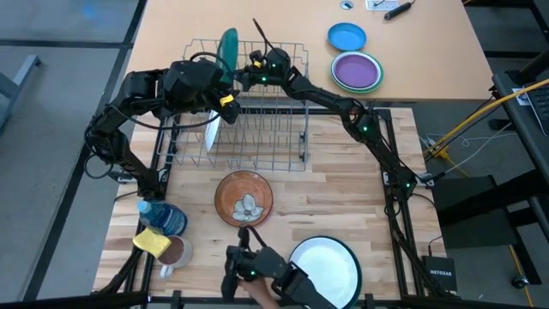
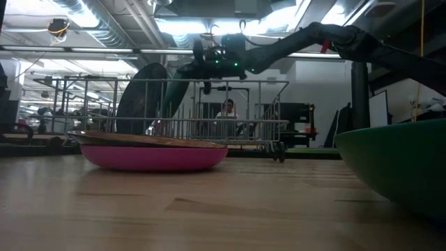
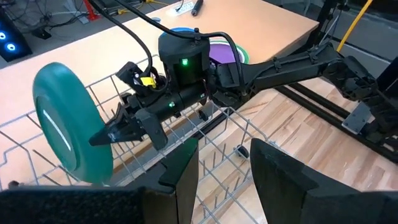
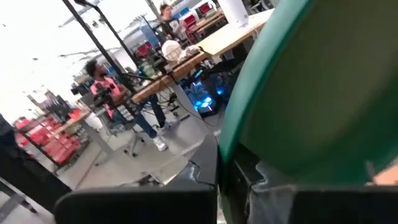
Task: Sort dishes
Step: Put the top green plate on the dish rack
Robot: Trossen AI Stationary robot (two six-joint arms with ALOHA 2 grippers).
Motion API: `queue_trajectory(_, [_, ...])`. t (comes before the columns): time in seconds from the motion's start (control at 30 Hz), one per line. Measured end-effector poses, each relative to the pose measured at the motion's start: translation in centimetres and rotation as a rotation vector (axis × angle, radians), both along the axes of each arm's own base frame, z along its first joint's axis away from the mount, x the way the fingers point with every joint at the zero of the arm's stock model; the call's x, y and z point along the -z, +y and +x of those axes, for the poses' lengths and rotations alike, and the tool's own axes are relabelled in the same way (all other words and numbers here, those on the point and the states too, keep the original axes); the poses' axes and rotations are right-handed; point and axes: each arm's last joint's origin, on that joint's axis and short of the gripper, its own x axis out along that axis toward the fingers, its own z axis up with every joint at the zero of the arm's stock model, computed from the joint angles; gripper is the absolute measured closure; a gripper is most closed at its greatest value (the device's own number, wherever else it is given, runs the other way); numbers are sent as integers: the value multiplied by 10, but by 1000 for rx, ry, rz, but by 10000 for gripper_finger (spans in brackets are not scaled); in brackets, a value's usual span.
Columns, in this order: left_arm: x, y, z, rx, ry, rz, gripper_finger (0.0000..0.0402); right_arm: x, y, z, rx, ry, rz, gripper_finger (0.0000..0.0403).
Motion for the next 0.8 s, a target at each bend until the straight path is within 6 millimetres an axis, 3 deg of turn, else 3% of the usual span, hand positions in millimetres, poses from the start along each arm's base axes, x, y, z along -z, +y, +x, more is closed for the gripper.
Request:
queue_trajectory(0.4, [0,0,0,-17,-25,-20,267,7,-5,-3,24,66,-38,395])
queue_trajectory(0.67, [2,1,5,-19,-18,-23,267,41,-11,4,18,106,41,395])
queue_trajectory(0.8, [6,2,10,-18,-5,-25,267,45,-12,5,22,106,56,395])
